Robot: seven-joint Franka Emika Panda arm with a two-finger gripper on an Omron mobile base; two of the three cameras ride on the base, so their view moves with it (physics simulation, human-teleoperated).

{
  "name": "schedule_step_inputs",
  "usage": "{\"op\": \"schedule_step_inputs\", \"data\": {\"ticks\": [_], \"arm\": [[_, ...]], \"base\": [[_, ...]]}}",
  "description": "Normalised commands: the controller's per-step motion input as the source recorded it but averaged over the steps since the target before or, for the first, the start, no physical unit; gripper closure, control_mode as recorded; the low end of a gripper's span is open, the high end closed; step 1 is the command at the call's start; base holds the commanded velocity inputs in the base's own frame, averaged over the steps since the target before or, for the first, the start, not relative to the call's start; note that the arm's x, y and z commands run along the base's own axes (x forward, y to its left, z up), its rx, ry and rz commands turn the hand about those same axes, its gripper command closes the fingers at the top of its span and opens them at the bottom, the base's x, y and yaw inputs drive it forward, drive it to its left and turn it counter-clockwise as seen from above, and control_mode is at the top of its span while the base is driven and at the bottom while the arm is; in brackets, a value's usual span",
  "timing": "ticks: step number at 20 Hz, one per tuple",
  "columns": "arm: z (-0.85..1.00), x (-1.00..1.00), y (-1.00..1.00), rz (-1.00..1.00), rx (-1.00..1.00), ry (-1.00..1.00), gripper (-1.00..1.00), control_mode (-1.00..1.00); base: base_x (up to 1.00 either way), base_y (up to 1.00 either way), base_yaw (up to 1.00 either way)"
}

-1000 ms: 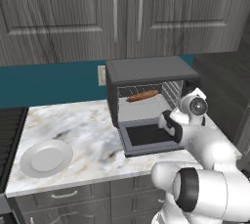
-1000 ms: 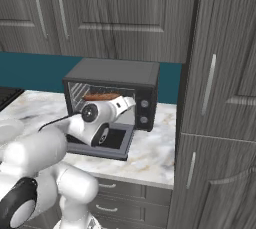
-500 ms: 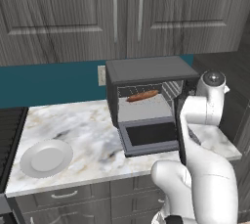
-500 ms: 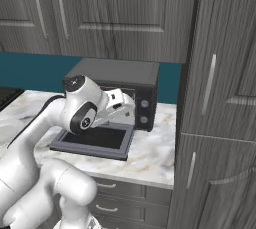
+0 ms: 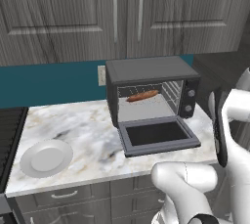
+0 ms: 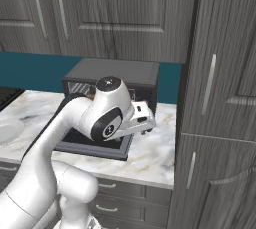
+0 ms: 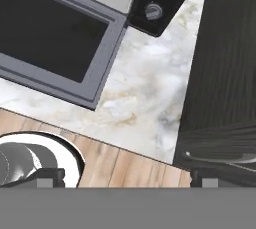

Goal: Pull the toaster oven rack outwards. Pick up the baguette from the plate and place it on the toaster oven rack. Close the toaster oven door fully and set the temperature to the lowest setting.

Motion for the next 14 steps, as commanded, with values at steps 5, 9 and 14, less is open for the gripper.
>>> {"op": "schedule_step_inputs", "data": {"ticks": [5, 9, 14], "arm": [[-0.25, -0.30, 0.43, 0.00, -0.03, -0.04, -1.00, -1.00], [-0.30, -0.15, 0.29, 0.00, 0.00, 0.00, -1.00, -1.00], [-0.23, -0.03, 0.30, 0.00, 0.00, 0.00, -1.00, -1.00]], "base": [[0.00, 0.00, 0.00], [0.00, 0.00, 0.00], [0.00, 0.00, 0.00]]}}
